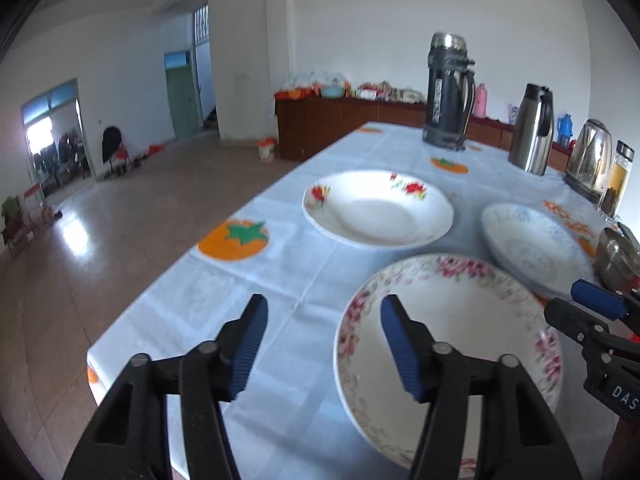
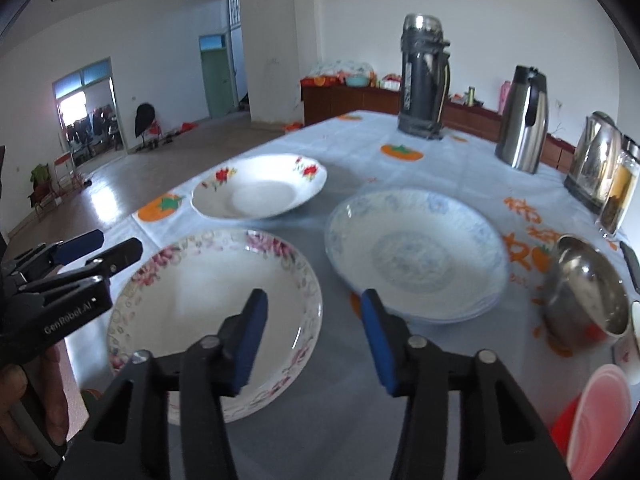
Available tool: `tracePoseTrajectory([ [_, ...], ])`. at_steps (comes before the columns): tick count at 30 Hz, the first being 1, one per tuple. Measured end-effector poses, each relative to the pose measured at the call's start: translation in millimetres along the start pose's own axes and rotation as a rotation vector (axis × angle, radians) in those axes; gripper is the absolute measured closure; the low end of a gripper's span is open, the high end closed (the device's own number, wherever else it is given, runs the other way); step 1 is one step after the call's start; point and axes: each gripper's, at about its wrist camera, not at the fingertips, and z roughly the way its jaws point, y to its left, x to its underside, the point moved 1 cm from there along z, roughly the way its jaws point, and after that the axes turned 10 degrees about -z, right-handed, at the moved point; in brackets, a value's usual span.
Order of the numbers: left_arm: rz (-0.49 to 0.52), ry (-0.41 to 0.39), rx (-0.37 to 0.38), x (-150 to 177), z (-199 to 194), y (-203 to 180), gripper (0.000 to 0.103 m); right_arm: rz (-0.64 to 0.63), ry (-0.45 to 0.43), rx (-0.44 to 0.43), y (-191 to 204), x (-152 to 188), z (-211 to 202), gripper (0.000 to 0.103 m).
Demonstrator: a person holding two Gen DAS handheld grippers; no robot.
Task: Organize plates and bowls
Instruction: 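Move both grippers to the pink-floral plate rim and close them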
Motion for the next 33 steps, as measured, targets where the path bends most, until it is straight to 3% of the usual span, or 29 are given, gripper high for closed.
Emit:
tracePoseTrajectory([
  [11, 0.000, 0.100, 0.037, 12, 19, -1, 0.051, -0.008, 0.065, -0.043, 3, 6, 23, 0.069],
  [16, 0.002, 0.137, 0.045, 17, 27, -2, 0.072, -0.005, 0.081, -0.062, 2, 7, 27, 0.074],
  [23, 0.021, 0.144, 0.065, 21, 27, -10, 0.076, 0.008, 0.088, -0.081, -1, 8, 28, 0.075],
  [29, 0.032, 0.118, 0.046, 21, 28, -13, 0.077, 0.031, 0.093, -0.086, -4, 10, 30, 0.083],
  [33, 0.056, 0.084, 0.015, 24, 27, -17, 0.077, 0.009, 0.100, -0.062, -2, 9, 31, 0.083],
])
